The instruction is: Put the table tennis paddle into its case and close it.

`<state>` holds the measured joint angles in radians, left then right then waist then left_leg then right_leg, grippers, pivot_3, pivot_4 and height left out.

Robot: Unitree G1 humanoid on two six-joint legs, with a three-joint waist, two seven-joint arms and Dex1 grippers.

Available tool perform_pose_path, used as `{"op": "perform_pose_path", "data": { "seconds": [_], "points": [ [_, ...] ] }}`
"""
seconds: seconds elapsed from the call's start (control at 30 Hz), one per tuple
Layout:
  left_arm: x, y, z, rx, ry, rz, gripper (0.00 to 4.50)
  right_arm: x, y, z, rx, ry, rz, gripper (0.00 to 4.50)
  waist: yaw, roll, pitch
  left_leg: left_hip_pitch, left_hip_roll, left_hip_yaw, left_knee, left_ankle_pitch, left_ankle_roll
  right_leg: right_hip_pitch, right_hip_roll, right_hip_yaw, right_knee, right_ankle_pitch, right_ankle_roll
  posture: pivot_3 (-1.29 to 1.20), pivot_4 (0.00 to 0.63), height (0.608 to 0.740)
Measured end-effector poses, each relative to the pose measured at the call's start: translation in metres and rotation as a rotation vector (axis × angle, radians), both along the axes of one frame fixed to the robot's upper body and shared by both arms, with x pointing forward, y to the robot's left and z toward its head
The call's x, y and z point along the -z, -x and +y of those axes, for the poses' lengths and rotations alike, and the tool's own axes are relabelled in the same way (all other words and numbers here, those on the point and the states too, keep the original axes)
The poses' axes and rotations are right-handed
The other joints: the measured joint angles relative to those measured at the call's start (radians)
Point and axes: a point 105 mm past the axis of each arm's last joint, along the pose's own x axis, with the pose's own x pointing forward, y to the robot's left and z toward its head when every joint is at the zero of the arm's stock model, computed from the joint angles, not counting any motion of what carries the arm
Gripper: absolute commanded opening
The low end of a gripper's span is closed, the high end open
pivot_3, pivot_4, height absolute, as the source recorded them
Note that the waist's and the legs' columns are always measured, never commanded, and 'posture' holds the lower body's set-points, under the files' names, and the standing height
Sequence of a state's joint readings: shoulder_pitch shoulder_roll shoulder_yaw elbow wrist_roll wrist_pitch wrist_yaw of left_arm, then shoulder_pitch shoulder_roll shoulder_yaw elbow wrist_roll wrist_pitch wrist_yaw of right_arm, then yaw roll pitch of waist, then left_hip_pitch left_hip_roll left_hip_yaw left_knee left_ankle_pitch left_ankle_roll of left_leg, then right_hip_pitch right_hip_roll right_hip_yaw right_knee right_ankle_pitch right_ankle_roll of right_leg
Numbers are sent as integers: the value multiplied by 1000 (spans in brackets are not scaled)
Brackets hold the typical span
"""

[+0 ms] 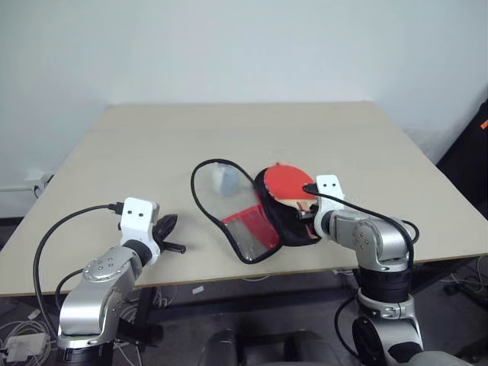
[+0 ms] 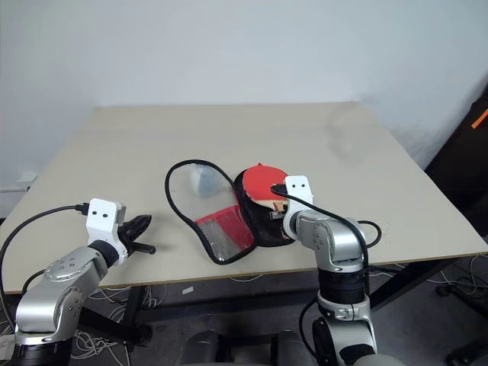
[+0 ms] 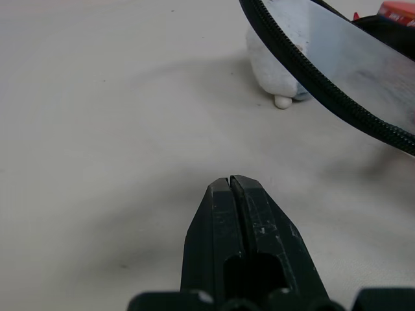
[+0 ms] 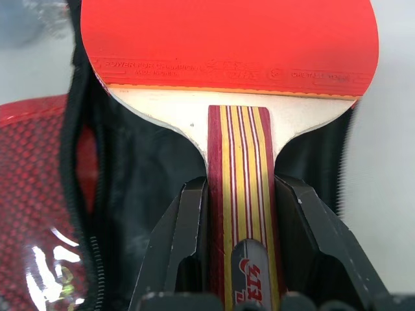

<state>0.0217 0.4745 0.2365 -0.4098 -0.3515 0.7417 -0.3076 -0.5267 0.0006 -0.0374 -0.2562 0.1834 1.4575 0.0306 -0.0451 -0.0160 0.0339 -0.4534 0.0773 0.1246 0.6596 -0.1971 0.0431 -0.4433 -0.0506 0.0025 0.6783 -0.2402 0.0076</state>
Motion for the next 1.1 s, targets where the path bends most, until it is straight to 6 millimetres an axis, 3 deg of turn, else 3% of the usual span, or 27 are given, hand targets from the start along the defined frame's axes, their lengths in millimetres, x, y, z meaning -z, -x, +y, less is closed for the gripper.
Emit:
{"op": "perform_pose_path", "data": {
  "seconds": [0.3, 0.67, 1.1],
  "points": [
    [0, 0, -2, 4, 2, 1, 0, 7, -5, 22, -6, -23, 19, 1107, 0, 0, 0, 0, 0, 0, 0, 0, 0, 0, 0, -1, 0, 0, 0, 0, 0, 698],
    [0, -1, -3, 5, 9, -2, 0, 3, -25, 13, 55, 38, -45, 1107, 0, 0, 0, -1, 0, 0, 0, 0, 0, 0, 0, -1, 0, 0, 0, 0, 0, 698],
    [0, -1, -3, 5, 8, -3, 0, 11, -20, 15, 49, 57, -20, 1107, 0, 0, 0, -1, 0, 0, 0, 0, 0, 0, 0, -2, 0, 0, 0, 0, 0, 698]
  ]
}}
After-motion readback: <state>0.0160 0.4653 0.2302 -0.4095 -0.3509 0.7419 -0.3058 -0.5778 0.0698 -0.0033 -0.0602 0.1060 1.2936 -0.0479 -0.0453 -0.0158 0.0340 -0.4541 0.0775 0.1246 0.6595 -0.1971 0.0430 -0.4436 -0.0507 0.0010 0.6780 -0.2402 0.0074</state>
